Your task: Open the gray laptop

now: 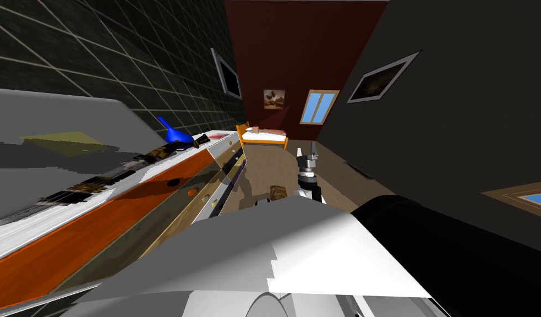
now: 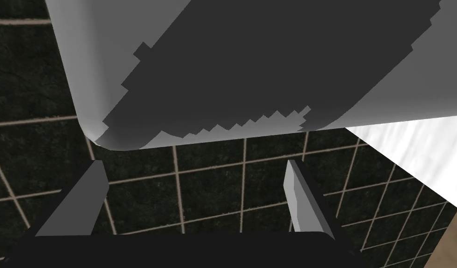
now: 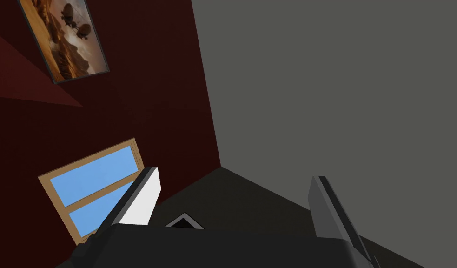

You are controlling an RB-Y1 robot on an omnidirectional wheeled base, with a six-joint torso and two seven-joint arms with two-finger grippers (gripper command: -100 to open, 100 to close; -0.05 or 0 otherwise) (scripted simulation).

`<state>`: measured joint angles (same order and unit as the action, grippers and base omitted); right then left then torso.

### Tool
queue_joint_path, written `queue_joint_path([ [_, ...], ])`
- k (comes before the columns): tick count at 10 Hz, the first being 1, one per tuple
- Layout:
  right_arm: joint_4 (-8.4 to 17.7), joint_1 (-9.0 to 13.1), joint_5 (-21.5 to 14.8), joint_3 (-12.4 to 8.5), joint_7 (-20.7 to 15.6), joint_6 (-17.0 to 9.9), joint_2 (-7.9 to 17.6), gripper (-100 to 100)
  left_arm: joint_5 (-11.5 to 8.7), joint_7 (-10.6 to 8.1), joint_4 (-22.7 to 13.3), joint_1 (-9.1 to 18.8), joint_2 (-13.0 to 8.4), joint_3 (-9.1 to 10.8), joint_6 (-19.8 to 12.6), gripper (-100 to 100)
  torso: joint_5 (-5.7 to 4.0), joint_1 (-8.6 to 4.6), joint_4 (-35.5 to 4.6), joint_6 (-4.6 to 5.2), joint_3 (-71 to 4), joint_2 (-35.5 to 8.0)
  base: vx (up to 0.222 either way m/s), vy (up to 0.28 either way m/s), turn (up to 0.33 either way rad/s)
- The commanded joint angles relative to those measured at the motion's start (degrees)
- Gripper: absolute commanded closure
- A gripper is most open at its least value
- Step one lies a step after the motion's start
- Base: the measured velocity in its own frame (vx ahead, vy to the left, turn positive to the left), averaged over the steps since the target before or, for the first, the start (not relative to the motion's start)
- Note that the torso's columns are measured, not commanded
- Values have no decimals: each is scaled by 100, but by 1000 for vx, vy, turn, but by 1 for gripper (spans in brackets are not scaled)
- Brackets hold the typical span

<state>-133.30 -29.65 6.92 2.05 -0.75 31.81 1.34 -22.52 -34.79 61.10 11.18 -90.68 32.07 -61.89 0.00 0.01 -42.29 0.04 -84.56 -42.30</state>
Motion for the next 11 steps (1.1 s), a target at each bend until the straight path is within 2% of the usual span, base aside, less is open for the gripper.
queue_joint_path([
  [1, 0, 0, 0, 0, 0, 0, 0, 0, -88, -281, -452, 247, -346, 79, -374, -100, -4, -5, 5, 3, -10, 14, 109, -41, -142],
  [2, 0, -1, 0, 0, 0, 0, 0, 0, -115, -371, -640, 326, -456, 106, -486, -100, -5, -9, 8, 1, -17, 24, 129, -44, -130],
  [3, -1, -1, 0, 0, 0, 0, 0, 0, -115, -371, -640, 326, -456, 106, -486, -100, -3, -7, 8, -2, -15, 22, 82, -21, -38],
  [5, 0, 0, 0, 0, 0, 0, 0, 0, -158, -508, -880, 446, -617, 146, -657, -100, 4, 9, -5, -4, 11, -17, 47, -8, -76],
  [7, 0, 0, 0, 0, 0, 0, 0, 0, -172, -554, -958, 485, -669, 159, -713, -100, 1, 3, -4, -5, 8, -12, 30, -6, -43],
  [8, 0, 0, 0, 0, 0, 0, 0, 0, -150, -518, -896, 447, -630, 187, -698, -100, 0, -1, -2, -4, 4, -6, 10, -4, -11],
  [11, 0, 3, 0, 0, 0, -1, 1, 0, 165, -917, -1074, 380, -710, 62, -811, -100, 6, 20, -11, 0, 23, -39, -156, 73, -332],
])
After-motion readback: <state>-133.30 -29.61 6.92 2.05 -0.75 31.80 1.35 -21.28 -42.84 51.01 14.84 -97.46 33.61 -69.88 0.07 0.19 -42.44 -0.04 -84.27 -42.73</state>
